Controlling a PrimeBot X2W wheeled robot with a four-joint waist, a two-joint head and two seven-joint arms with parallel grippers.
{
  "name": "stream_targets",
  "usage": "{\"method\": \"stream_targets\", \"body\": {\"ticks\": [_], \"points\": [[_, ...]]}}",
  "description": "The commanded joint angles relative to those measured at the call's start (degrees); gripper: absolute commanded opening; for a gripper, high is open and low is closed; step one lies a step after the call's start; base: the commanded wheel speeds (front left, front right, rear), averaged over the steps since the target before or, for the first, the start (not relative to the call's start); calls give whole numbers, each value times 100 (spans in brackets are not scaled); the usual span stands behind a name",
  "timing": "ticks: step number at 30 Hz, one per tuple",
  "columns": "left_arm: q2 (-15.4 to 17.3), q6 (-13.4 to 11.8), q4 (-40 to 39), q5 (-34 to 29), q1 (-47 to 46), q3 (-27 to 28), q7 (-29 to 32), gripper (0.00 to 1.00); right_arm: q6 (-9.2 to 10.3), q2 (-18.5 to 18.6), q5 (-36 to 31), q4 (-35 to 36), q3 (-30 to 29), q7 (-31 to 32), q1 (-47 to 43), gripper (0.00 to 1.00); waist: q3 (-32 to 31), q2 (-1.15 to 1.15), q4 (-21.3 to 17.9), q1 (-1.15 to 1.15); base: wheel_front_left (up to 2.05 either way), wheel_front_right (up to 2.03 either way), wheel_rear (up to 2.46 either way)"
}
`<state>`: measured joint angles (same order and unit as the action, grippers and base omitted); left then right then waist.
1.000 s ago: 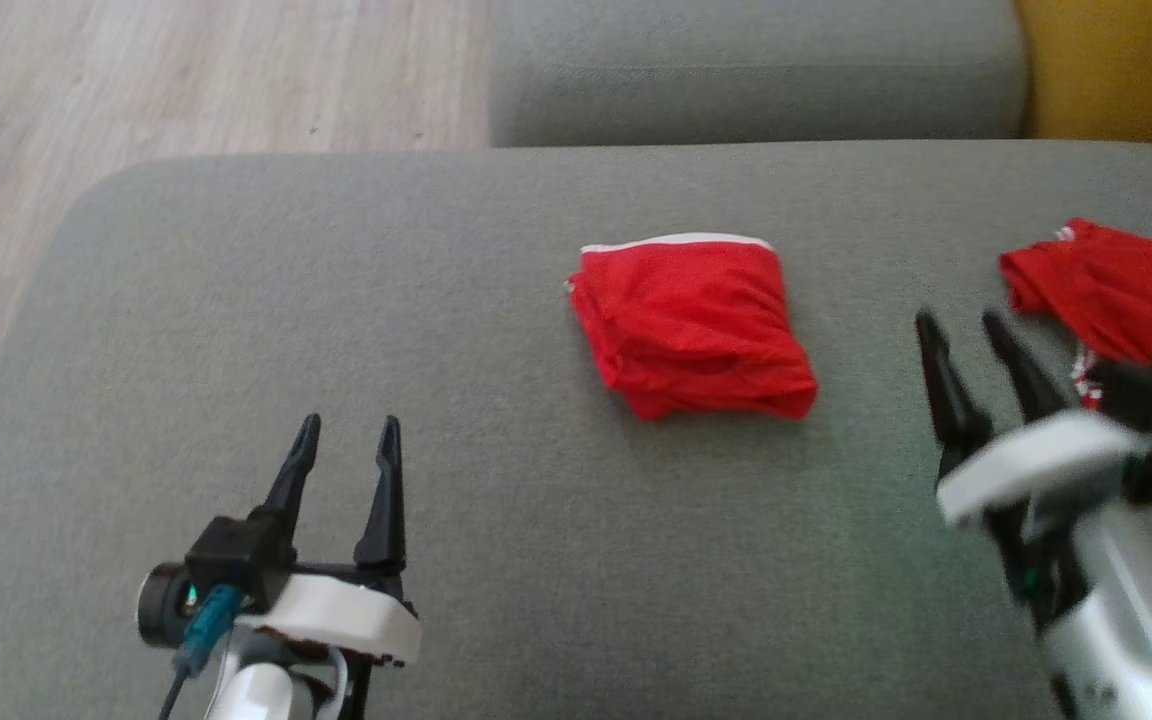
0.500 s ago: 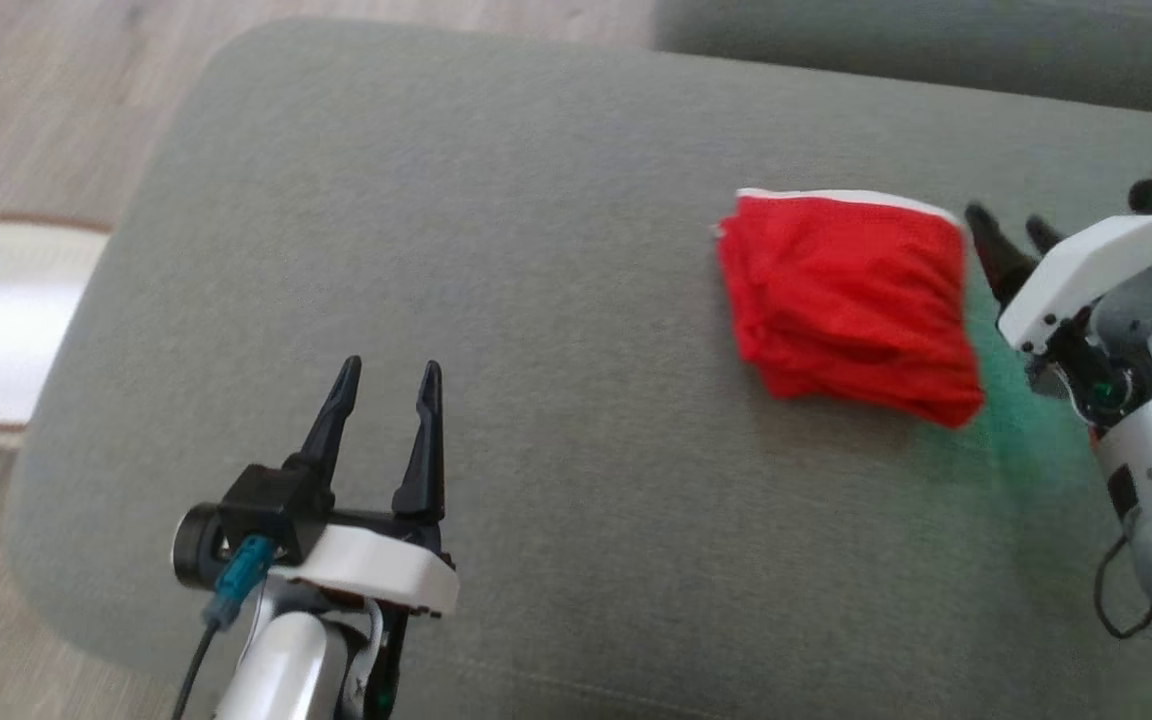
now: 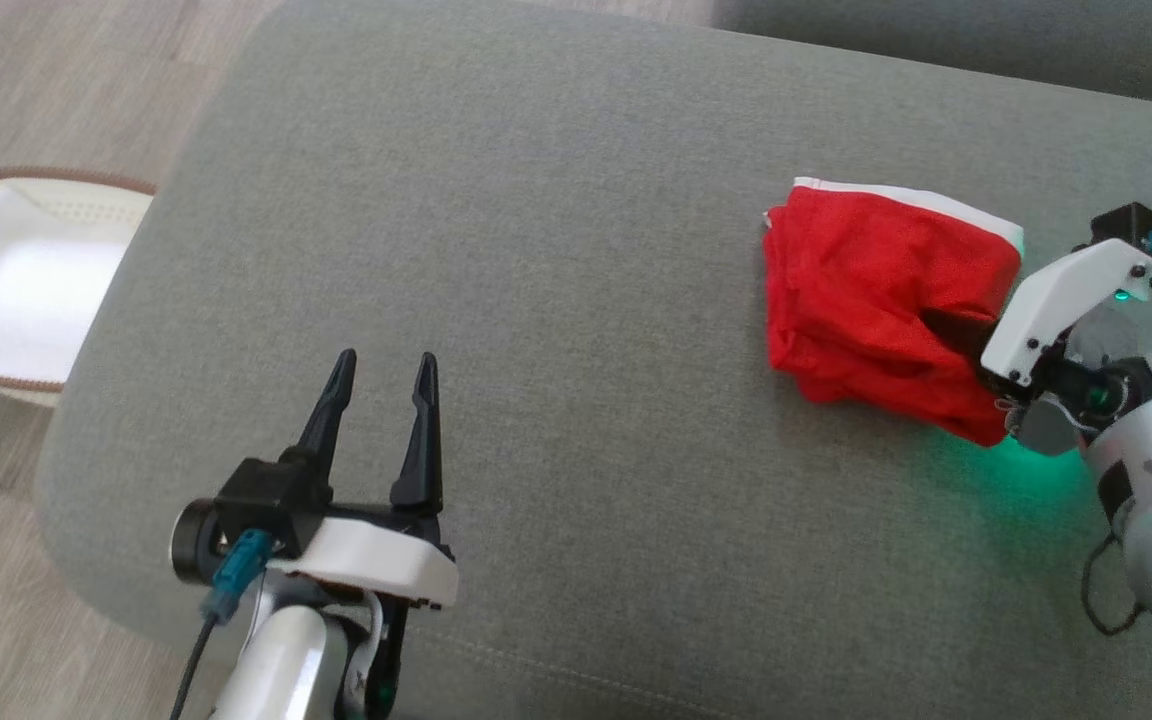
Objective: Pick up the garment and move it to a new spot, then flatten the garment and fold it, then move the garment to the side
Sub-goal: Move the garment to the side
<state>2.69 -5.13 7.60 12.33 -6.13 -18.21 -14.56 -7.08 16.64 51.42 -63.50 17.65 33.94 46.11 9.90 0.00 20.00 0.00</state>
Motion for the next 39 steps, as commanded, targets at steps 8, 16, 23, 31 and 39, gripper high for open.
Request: {"method": "stream_targets", "body": {"ticks": [8,16,23,31,39], "points": [[19,65,-64,-83,-217,218,-44,100,-41,-34,26,441,410,-856,-246,0,-304,0,-477,0,0,0,0],[19,402,209,-167,-282,153,-44,100,-41,99,173,843,902,-1097,-299,0,-705,0,-1389,0,0,0,0],[19,614,481,-79,-416,-91,-44,100,-41,264,284,1229,1387,-1242,-344,0,-827,0,-2331,0,0,0,0],[19,588,609,55,-483,-354,-44,100,-41,364,439,1495,1830,-1359,-445,0,-824,0,-3043,0,0,0,0],[19,537,680,85,-546,-513,-44,100,-41,536,691,1668,2130,-1566,-452,0,-702,0,-3249,0,0,0,0]]}}
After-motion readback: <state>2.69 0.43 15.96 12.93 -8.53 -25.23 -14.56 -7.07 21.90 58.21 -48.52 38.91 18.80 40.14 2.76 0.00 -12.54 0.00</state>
